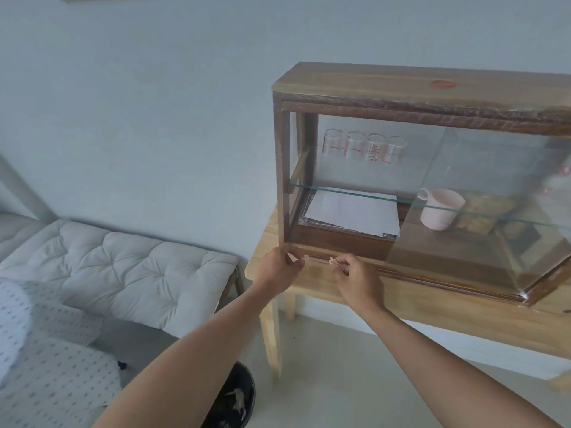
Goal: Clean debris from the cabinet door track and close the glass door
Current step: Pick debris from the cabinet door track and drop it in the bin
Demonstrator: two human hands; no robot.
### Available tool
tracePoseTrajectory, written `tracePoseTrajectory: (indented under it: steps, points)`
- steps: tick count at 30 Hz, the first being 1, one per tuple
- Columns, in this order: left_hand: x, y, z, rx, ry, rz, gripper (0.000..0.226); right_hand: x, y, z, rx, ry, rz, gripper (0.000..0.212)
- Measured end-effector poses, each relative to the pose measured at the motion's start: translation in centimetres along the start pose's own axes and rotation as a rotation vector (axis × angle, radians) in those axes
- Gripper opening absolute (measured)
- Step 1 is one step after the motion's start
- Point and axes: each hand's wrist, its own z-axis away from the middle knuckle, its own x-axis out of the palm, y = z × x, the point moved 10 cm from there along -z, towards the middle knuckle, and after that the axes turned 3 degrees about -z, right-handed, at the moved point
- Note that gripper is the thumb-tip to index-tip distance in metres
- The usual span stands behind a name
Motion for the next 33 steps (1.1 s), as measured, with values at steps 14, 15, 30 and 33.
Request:
tracePoseTrajectory:
  steps: [14, 15, 30, 33]
  points:
    - [-11.4, -14.7, 5.7, -0.221, 0.19, 0.047, 0.01, 13.2, -10.0, 4.0, -0.156, -0.296, -0.085, 0.029]
    - [-11.8, -15.8, 6.2, -0.235, 0.197, 0.046, 0.011, 14.2, -10.5, 4.4, -0.166, -0.321, -0.082, 0.028]
    - [-10.6, -32.7, 14.8, -0.603, 0.166, 0.014, 0.007, 31.1, -9.7, 11.8, -0.167, -0.672, 0.108, 0.027]
    - [-10.3, -34.6, 15.9, -0.644, 0.148, -0.006, 0.008, 33.3, -9.5, 12.7, -0.157, -0.743, 0.145, 0.028]
